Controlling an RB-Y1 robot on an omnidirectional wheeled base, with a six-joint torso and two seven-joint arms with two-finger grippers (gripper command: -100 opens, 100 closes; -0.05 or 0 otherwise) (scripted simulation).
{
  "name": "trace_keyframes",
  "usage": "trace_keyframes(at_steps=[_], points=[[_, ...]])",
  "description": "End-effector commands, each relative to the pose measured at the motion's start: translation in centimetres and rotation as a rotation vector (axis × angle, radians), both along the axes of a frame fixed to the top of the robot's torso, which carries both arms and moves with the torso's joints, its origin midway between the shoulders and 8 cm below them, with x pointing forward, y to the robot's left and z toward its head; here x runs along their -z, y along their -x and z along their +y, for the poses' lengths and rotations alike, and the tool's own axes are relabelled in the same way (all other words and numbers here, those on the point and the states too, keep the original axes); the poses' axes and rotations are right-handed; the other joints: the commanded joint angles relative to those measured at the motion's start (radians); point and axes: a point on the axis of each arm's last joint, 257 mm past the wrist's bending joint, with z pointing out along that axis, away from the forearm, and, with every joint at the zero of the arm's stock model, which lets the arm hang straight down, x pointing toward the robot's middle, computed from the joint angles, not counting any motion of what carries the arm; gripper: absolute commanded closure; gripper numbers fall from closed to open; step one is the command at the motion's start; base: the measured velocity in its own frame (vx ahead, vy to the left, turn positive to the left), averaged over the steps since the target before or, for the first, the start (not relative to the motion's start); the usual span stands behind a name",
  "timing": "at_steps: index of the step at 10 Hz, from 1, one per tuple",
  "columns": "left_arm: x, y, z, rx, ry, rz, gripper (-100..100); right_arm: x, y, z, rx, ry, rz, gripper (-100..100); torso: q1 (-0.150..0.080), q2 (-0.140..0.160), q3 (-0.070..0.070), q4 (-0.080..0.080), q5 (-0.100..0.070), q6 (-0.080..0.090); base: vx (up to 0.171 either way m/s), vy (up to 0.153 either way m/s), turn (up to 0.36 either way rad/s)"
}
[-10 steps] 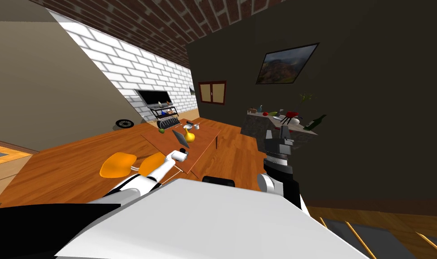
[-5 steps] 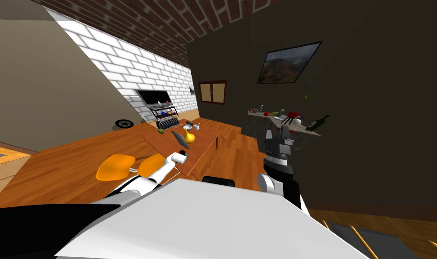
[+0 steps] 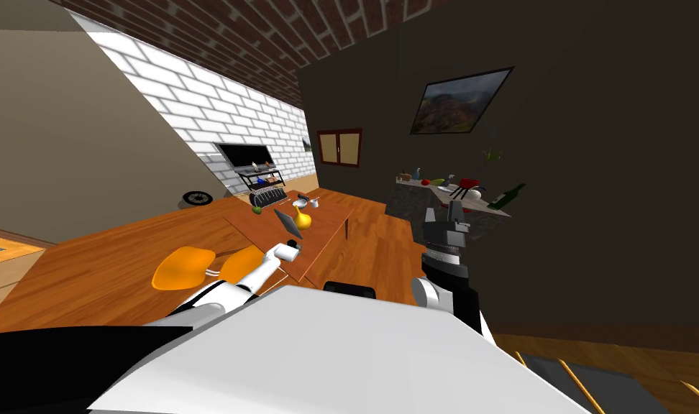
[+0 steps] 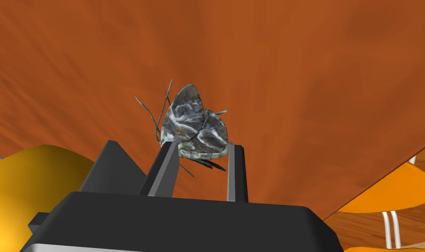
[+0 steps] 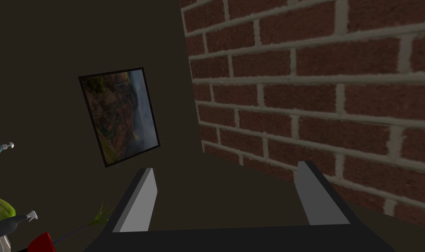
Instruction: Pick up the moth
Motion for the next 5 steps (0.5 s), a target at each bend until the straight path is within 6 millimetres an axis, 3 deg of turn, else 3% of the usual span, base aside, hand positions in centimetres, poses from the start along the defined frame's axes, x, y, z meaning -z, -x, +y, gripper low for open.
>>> trace_keyframes(at_steps=[1, 4, 5], points=[[-0.68, -0.51, 0.15, -0.003, 0.0, 0.003, 100, 0.0, 0.0, 0.0, 0.0, 0.0, 0.0, 0, 0.0, 0.0, 0.0, 0.0, 0.0, 0.0, -0.042, -0.017, 0.009], [-1.3, -1.01, 0.15, -0.002, 0.0, 0.001, 100, 0.0, 0.0, 0.0, 0.0, 0.0, 0.0, 0, -0.003, 0.004, 0.003, 0.001, -0.001, 0.0, -0.057, -0.025, 0.004], [-1.36, -1.06, 0.12, -0.002, 0.0, 0.002, 0, 0.0, 0.0, 0.0, 0.0, 0.0, 0.0, 0, -0.002, 0.003, 0.001, 0.0, 0.0, -0.001, -0.006, -0.003, 0.0]])
